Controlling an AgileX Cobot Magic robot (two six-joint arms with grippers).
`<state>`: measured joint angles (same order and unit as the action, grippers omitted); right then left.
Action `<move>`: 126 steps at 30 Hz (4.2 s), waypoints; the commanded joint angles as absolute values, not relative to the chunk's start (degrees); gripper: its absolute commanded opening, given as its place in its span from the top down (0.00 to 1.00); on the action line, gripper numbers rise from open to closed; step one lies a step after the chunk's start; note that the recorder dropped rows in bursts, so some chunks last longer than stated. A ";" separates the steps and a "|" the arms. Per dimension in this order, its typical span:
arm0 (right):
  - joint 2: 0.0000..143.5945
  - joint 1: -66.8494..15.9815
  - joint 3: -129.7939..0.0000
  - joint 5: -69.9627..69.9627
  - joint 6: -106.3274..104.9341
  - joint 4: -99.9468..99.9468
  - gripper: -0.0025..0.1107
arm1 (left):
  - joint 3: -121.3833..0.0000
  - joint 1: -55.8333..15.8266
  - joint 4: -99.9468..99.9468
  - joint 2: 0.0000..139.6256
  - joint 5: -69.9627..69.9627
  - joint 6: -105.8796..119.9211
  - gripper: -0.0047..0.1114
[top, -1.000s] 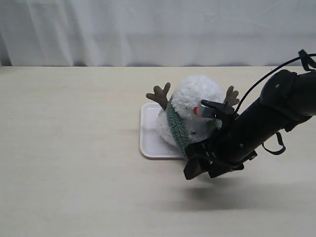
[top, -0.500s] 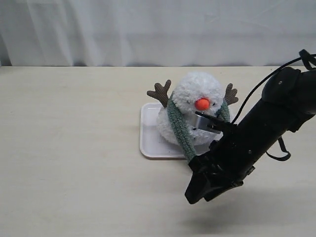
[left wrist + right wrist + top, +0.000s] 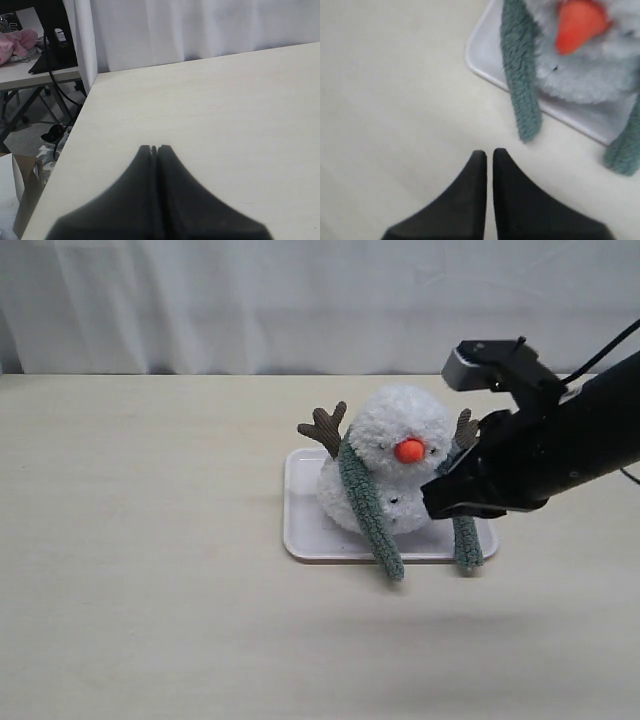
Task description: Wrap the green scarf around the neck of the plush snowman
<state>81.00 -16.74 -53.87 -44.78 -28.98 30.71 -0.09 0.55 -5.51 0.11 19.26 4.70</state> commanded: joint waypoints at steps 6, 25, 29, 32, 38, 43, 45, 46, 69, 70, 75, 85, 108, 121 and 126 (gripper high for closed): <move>65.10 -16.77 -49.04 -32.56 -27.20 27.96 0.94 | 0.00 0.59 -5.51 0.00 18.57 4.67 0.96; 34.99 -16.77 -45.58 -28.49 -27.71 26.91 0.94 | 0.00 0.59 -5.29 0.00 18.57 4.67 0.96; 30.28 -16.77 -45.58 -28.49 -27.61 26.91 0.94 | 0.00 0.59 -5.29 0.00 18.57 4.67 0.96; 27.33 -16.77 -45.58 -28.49 -27.61 26.91 0.94 | 0.00 0.59 -5.29 0.00 18.57 4.67 0.96; 22.38 -16.77 -45.58 -28.49 -27.61 27.66 0.94 | 0.00 0.59 -5.29 0.00 18.57 4.67 0.96; 19.63 -16.77 -45.58 -28.57 -27.61 27.77 0.94 | 0.00 0.59 -5.48 0.00 18.57 4.67 0.96; 18.65 -16.77 -45.58 -28.57 -27.61 27.77 0.94 | 0.00 0.59 -5.48 0.00 18.57 4.67 0.96; 18.24 -16.77 -45.58 -28.57 -27.61 27.77 0.94 | 0.00 0.59 -5.48 0.00 18.57 4.67 0.96; 4.45 -12.95 -41.78 -28.41 -27.61 13.84 0.94 | 0.00 0.59 -5.36 0.00 18.57 4.67 0.96; 3.36 -12.11 -40.61 -28.41 -27.61 12.19 0.94 | 0.00 0.59 -5.36 0.00 18.57 4.67 0.96; 0.00 -7.76 -35.17 -28.52 -27.61 11.04 0.94 | 0.00 0.59 -5.36 0.00 18.57 4.67 0.96; 0.00 -6.57 -31.29 -22.02 -7.44 -3.18 0.94 | 0.00 0.59 -5.36 0.00 18.57 4.67 0.96; 0.00 -1.21 -5.40 -1.42 -3.60 -6.86 0.94 | 0.00 0.59 -5.46 0.00 18.43 4.67 0.96; 0.00 -1.21 0.00 -4.29 -0.83 -6.65 0.94 | 0.00 0.59 -5.34 0.00 18.63 4.67 0.96; 0.00 -1.21 0.00 -9.13 0.93 -6.48 0.94 | 0.00 0.59 -5.34 0.00 18.63 4.67 0.96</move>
